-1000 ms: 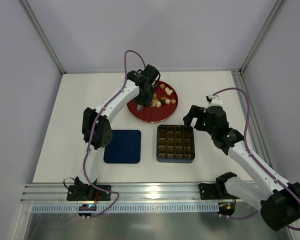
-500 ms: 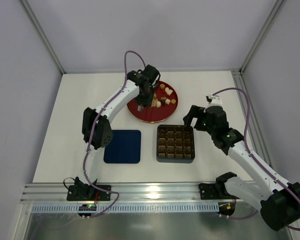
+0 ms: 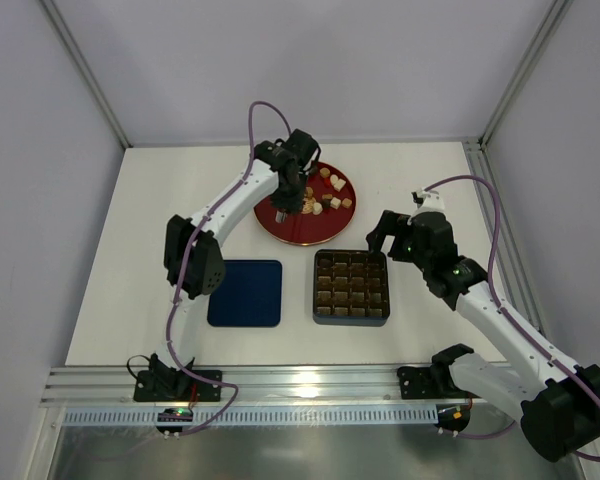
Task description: Pack the chocolate
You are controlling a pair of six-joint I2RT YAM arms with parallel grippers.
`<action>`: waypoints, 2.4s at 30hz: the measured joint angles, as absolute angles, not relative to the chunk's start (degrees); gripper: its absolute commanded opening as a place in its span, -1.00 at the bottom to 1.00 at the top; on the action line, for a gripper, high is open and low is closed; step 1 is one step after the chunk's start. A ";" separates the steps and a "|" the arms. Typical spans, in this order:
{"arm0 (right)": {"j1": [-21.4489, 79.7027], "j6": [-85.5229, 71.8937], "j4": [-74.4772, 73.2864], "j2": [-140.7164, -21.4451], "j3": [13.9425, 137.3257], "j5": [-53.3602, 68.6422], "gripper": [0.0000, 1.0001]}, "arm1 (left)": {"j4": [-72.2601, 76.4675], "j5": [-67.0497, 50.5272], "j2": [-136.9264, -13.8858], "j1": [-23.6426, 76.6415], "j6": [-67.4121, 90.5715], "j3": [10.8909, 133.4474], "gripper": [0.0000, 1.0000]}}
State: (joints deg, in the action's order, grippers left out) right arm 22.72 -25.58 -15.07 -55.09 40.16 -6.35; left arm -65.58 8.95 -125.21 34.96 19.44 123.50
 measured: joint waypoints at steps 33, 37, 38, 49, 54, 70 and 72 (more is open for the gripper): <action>22.72 -25.58 -15.18 -55.09 40.18 -7.40 1.00 | -71.68 9.61 -105.10 49.28 22.20 116.36 -0.70; 22.72 -25.58 -15.73 -54.59 40.18 -7.92 1.00 | -71.53 9.61 -102.52 52.16 23.90 113.25 -0.69; 22.72 -25.58 -15.79 -54.35 40.18 -8.03 0.99 | -71.11 9.56 -101.75 52.93 24.32 111.96 -0.68; 22.72 -25.54 -16.75 -52.84 40.34 -9.15 0.99 | -69.25 9.17 -100.55 59.22 28.14 105.65 -0.68; 22.72 -25.54 -17.32 -52.71 40.34 -9.37 0.99 | -68.16 8.93 -100.79 60.03 28.47 105.30 -0.63; 22.72 -25.36 -17.45 -52.69 40.34 -9.50 0.99 | -66.02 8.88 -102.69 60.10 28.62 102.13 -0.56; 22.72 -25.36 -17.45 -52.69 40.34 -9.50 0.99 | -65.93 8.88 -102.72 60.12 28.62 102.06 -0.55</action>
